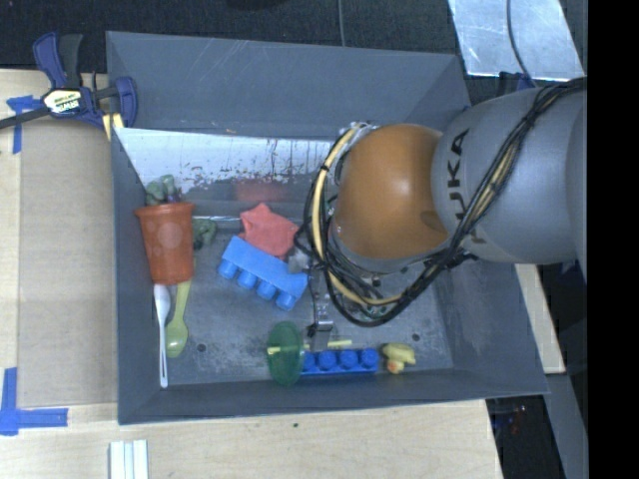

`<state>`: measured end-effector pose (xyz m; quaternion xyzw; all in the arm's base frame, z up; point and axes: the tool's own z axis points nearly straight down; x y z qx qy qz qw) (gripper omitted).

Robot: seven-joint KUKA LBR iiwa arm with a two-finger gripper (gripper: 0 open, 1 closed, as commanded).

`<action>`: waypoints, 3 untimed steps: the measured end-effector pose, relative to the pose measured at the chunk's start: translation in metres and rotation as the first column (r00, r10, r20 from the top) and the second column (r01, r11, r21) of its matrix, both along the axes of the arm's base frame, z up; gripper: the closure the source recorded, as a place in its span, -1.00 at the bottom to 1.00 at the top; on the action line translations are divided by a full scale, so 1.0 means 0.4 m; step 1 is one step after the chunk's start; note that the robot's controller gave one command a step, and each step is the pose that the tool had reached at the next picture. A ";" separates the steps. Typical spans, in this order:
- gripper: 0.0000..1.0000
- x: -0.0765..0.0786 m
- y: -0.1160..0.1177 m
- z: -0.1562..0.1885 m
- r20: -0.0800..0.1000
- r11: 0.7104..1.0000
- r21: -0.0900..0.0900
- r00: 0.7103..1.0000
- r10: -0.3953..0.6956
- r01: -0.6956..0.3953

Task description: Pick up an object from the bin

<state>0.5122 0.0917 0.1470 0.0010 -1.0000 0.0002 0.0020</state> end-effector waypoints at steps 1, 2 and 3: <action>-1.00 0.004 -0.001 0.009 0.007 1.000 0.001 1.000 -0.002 0.002; -1.00 -0.049 -0.097 -0.172 0.015 0.992 0.002 0.992 0.125 -0.125; -1.00 -0.064 -0.121 -0.059 0.017 0.994 0.002 0.993 0.114 -0.114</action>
Offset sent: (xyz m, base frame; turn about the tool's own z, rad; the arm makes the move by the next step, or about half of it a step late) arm -0.0239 -0.0422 -0.0770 -0.1330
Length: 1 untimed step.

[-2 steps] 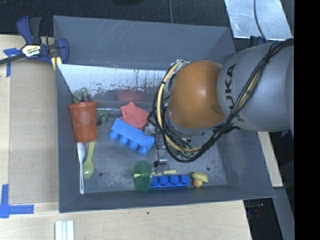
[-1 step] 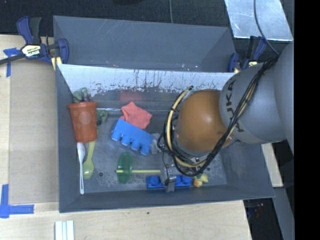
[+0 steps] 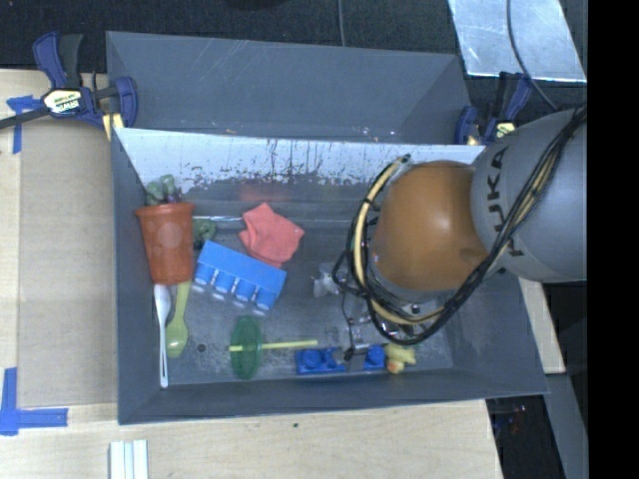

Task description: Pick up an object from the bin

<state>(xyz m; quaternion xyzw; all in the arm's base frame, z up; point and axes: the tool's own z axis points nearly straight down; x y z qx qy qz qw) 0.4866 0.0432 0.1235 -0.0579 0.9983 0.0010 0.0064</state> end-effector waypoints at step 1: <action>-1.00 -0.008 -0.198 -0.059 -0.001 1.000 -0.001 1.000 0.020 -0.020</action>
Offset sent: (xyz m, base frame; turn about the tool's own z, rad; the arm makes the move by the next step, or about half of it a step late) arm -0.0034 -0.0274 -0.0535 -0.2382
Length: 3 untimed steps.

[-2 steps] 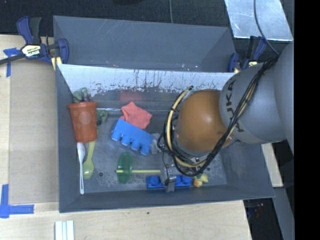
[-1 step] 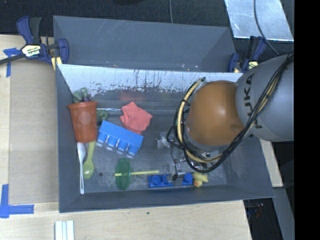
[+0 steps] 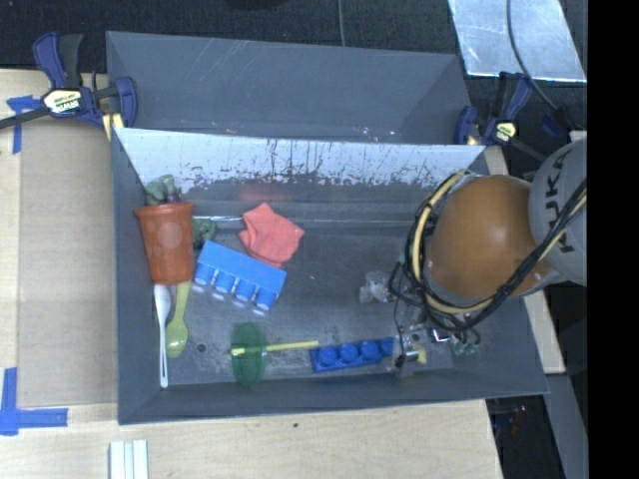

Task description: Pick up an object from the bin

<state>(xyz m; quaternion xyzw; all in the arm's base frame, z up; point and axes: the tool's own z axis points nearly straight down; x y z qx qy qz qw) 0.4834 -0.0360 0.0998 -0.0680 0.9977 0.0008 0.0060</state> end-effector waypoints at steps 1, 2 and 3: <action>-1.00 0.005 0.128 -0.070 0.017 0.976 -0.002 0.976 0.219 -0.219; 1.00 0.013 0.163 -0.071 0.009 0.976 -0.007 0.976 0.219 -0.218; 1.00 0.013 0.163 -0.071 0.009 0.976 -0.007 0.976 0.218 -0.218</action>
Offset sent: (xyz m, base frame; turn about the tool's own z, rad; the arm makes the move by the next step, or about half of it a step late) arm 0.0033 0.0654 -0.0298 -0.2221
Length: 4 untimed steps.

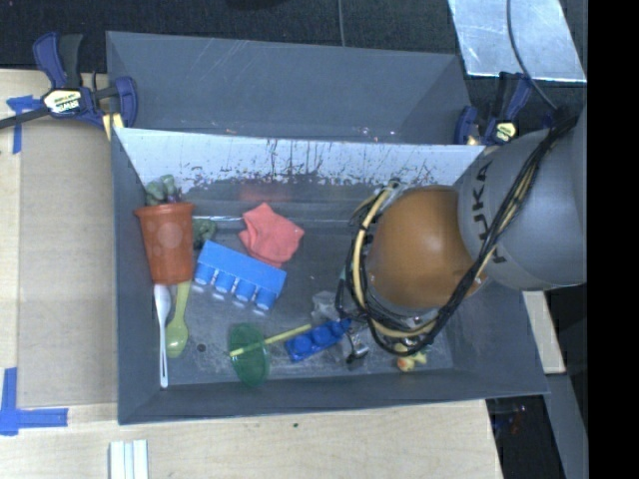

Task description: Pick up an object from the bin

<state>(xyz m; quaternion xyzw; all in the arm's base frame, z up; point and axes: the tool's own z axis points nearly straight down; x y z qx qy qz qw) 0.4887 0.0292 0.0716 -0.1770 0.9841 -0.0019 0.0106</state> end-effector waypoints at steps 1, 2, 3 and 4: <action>1.00 -0.008 0.000 0.099 -0.011 1.000 -0.001 1.000 0.000 0.000; 1.00 -0.007 0.000 0.215 -0.012 1.000 -0.001 1.000 -0.001 0.001; 1.00 -0.005 0.000 0.313 -0.010 1.000 0.000 1.000 -0.003 0.003; 1.00 -0.005 -0.001 0.397 -0.010 1.000 0.000 1.000 -0.004 0.004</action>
Offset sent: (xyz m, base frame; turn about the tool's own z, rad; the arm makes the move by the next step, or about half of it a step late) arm -0.0034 0.0000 0.1086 0.0003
